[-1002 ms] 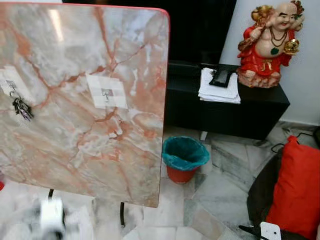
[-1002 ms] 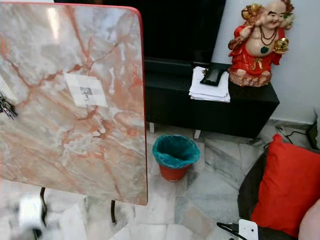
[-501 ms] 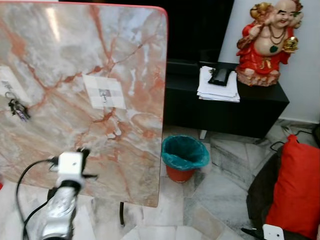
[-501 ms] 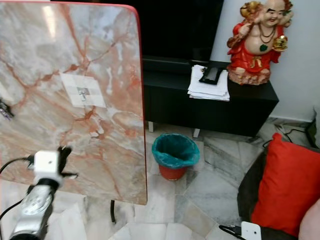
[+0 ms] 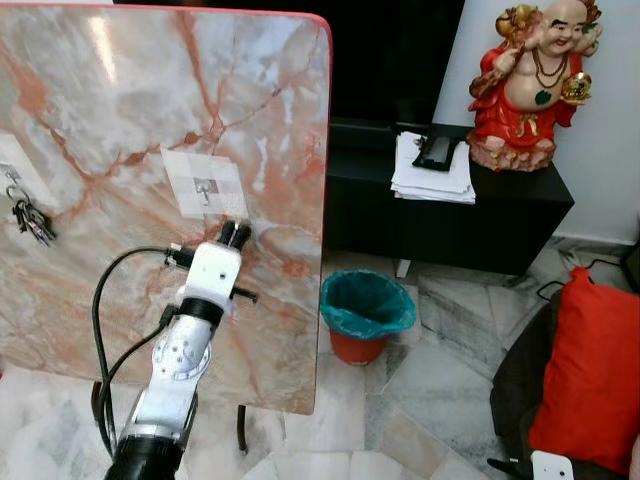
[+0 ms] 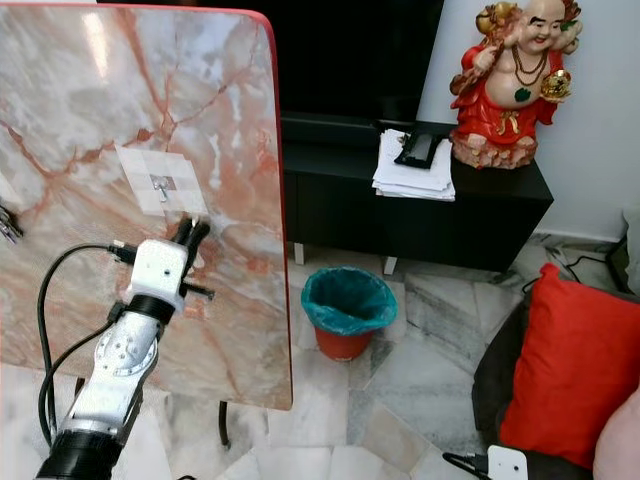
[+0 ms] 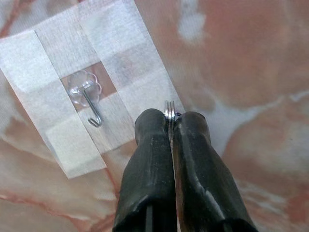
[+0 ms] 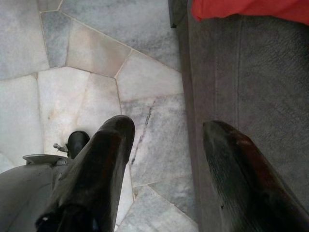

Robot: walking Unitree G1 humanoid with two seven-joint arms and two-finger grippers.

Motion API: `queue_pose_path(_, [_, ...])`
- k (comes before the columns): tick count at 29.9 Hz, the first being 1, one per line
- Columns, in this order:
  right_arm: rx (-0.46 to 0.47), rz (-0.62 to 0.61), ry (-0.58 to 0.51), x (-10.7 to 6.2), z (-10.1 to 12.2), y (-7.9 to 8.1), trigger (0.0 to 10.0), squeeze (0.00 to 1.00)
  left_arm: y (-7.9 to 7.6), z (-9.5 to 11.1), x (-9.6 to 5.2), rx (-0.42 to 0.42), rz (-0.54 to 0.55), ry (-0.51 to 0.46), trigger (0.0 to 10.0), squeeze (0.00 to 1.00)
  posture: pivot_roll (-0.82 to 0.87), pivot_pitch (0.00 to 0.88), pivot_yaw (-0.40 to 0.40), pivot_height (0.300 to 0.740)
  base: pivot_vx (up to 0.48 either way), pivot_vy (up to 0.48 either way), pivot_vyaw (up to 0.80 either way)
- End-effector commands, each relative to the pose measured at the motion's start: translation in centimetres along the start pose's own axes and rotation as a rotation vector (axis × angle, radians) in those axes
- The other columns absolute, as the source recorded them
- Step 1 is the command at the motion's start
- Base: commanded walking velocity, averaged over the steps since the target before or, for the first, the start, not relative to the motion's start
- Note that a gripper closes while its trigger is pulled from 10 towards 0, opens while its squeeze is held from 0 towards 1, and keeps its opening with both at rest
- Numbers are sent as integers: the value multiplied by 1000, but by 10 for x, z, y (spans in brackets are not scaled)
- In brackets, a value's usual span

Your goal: Hang keys on a hook

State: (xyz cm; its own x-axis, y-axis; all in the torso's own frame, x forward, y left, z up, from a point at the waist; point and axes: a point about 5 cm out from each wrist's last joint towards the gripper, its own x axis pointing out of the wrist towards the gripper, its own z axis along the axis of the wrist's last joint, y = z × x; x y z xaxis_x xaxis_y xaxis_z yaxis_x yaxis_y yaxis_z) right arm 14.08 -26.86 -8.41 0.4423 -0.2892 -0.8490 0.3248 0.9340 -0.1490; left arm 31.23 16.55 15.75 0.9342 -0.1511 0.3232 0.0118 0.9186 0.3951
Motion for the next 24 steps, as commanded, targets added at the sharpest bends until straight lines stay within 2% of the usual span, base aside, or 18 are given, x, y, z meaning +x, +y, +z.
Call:
queue_pose_path(1, [6,-11,-5,0,1,-3,10000,0,4,3,3,11,29,3,10000,0,47,33,-48,740,0,0,0])
queue_pose_path(18, [-11,-12,-11,0,4,-3,10000,0,-1,27,5,41,64,-80,10000,0,50,36,-54,740,0,0,0])
queue_pose_path(24, [-16,-10,-15,0,5,-2,10000,0,5,30,2,46,116,-83,10000,0,52,36,-54,740,0,0,0])
